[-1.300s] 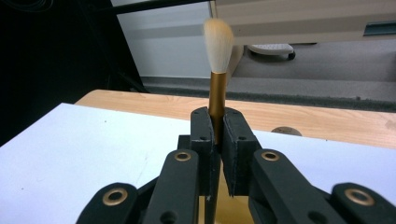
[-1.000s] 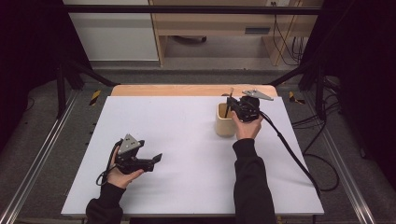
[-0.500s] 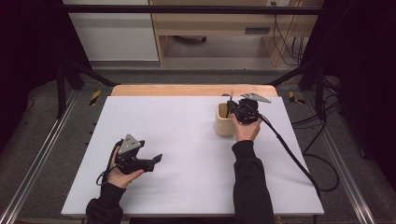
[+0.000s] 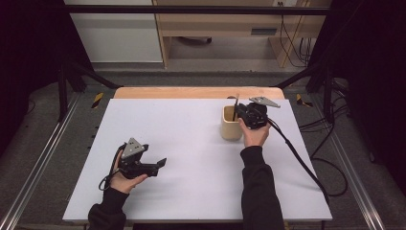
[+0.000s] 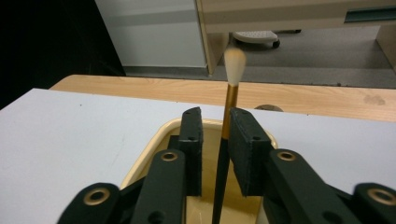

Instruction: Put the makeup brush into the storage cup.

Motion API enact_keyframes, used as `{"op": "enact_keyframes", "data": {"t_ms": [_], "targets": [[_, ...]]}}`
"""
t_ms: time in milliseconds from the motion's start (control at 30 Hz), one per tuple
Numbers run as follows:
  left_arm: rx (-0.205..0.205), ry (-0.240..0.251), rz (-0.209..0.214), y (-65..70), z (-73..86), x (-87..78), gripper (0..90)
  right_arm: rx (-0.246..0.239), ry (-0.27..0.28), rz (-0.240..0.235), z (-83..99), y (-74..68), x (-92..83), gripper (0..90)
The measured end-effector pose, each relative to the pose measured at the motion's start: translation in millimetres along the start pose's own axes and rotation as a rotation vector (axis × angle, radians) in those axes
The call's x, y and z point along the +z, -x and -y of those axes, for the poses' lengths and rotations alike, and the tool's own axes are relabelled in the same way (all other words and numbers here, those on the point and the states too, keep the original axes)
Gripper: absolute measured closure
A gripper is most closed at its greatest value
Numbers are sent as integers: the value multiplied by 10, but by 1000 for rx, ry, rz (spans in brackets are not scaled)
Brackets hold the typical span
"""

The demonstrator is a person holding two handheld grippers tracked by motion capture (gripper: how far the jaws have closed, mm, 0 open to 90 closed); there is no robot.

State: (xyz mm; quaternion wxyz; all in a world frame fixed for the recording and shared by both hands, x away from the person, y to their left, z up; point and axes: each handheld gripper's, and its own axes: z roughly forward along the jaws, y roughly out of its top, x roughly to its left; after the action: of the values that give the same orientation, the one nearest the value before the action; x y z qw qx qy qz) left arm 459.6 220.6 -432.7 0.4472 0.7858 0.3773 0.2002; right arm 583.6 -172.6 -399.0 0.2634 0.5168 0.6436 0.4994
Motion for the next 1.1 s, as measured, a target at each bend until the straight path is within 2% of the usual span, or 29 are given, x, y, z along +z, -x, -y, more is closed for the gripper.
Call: {"op": "enact_keyframes", "data": {"t_ms": [300, 367, 400, 533, 667, 833, 967, 1100], "targets": [[-5, 2, 1, -6, 1, -4, 115, -18, 29, -25, 6, -27, -260, 490], [-8, 4, 4, -10, 0, -8, 115, -31, 31, -48, 27, -46, -357, 416], [-9, 6, 4, -11, 0, -9, 115, -31, 31, -48, 27, -46, -357, 416], [-13, 9, 5, -16, -1, -17, 115, -69, 20, -80, 75, -84, -471, 318], [-17, 15, 4, -24, -3, -28, 114, -114, 12, -109, 139, -128, -573, 248], [-21, 20, 6, -41, -5, -46, 109, -138, 13, -131, 220, -131, -695, 172], [-19, 22, 0, -52, -7, -62, 102, -169, -12, -150, 298, -144, -815, 112], [-20, 24, -1, -65, -9, -81, 98, -184, -20, -164, 351, -135, -885, 98]]}}
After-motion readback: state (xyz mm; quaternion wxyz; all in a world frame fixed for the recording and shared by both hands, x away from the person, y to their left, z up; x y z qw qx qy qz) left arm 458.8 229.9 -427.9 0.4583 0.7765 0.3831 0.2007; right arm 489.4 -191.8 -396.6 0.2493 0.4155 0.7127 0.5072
